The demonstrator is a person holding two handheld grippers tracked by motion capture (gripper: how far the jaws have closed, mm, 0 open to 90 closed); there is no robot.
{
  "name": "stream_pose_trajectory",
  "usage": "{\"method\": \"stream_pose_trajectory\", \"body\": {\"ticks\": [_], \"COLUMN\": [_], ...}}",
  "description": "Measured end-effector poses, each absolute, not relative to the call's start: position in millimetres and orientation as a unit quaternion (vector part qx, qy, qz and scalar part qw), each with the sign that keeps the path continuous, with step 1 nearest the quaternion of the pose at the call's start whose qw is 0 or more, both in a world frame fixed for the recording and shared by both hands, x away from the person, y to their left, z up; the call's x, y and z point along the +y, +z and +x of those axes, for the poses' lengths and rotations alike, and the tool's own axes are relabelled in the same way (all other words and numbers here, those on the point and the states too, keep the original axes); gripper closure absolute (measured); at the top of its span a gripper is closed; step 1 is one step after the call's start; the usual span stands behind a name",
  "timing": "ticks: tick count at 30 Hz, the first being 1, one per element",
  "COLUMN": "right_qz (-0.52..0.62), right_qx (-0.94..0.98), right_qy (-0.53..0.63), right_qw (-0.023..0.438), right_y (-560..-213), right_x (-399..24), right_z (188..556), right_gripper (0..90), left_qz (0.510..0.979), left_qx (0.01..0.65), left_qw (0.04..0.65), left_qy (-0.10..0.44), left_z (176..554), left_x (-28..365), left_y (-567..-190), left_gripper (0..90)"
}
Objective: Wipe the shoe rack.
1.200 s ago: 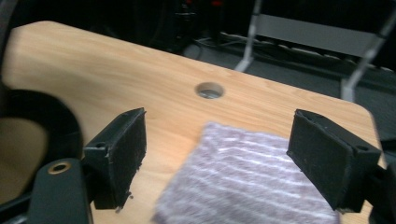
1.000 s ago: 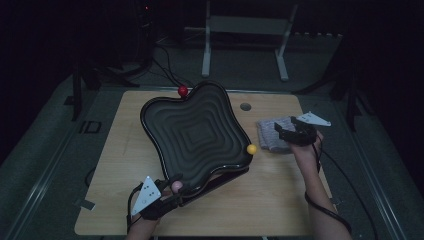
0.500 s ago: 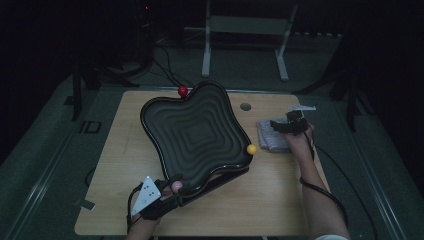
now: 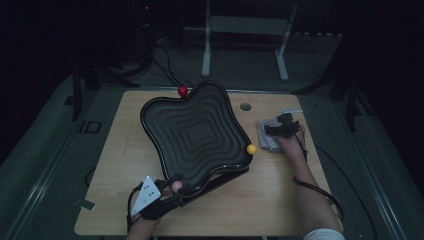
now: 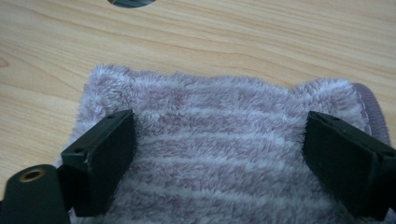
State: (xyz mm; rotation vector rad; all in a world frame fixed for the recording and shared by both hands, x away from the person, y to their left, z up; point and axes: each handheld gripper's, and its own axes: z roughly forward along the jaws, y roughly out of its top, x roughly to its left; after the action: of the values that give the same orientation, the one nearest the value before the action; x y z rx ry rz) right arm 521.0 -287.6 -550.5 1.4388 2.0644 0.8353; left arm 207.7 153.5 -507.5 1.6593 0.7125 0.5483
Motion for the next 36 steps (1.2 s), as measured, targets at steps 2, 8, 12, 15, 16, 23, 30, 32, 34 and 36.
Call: {"method": "stream_pose_trajectory", "body": {"ticks": [2, 8, 12, 15, 16, 23, 30, 32, 34, 36], "right_qz": [0.528, 0.522, 0.515, 0.507, 0.506, 0.51, 0.503, 0.498, 0.489, 0.48], "right_qx": [0.755, 0.755, 0.756, 0.762, 0.764, 0.768, 0.75, 0.746, 0.747, 0.751], "right_qy": [0.306, 0.315, 0.323, 0.324, 0.323, 0.313, 0.362, 0.374, 0.381, 0.386], "right_qw": [0.24, 0.241, 0.242, 0.239, 0.237, 0.227, 0.232, 0.235, 0.24, 0.239], "right_y": [-551, -555, -555, -551, -550, -534, -509, -500, -490, -480], "right_x": [-288, -289, -290, -287, -285, -279, -290, -292, -293, -292], "right_z": [521, 522, 520, 515, 514, 503, 481, 475, 470, 466], "right_gripper": [10.2, 12.9, 28.2, 56.3, 61.1, 68.8, 69.0, 69.2, 69.3, 70.1], "left_qz": [0.711, 0.711, 0.711, 0.712, 0.713, 0.713, 0.713, 0.713, 0.713, 0.713], "left_qx": [0.306, 0.305, 0.306, 0.307, 0.307, 0.307, 0.307, 0.307, 0.307, 0.307], "left_qw": [0.587, 0.588, 0.588, 0.586, 0.586, 0.586, 0.586, 0.586, 0.585, 0.586], "left_qy": [0.236, 0.235, 0.234, 0.233, 0.233, 0.233, 0.233, 0.234, 0.234, 0.234], "left_z": [208, 209, 209, 209, 209, 209, 209, 209, 210, 210], "left_x": [153, 153, 153, 153, 153, 153, 153, 153, 152, 152], "left_y": [-508, -508, -507, -507, -507, -507, -507, -507, -507, -507], "left_gripper": [59.6, 59.6, 59.6, 59.6, 59.6, 59.7, 59.6, 59.7, 59.6, 59.6]}}
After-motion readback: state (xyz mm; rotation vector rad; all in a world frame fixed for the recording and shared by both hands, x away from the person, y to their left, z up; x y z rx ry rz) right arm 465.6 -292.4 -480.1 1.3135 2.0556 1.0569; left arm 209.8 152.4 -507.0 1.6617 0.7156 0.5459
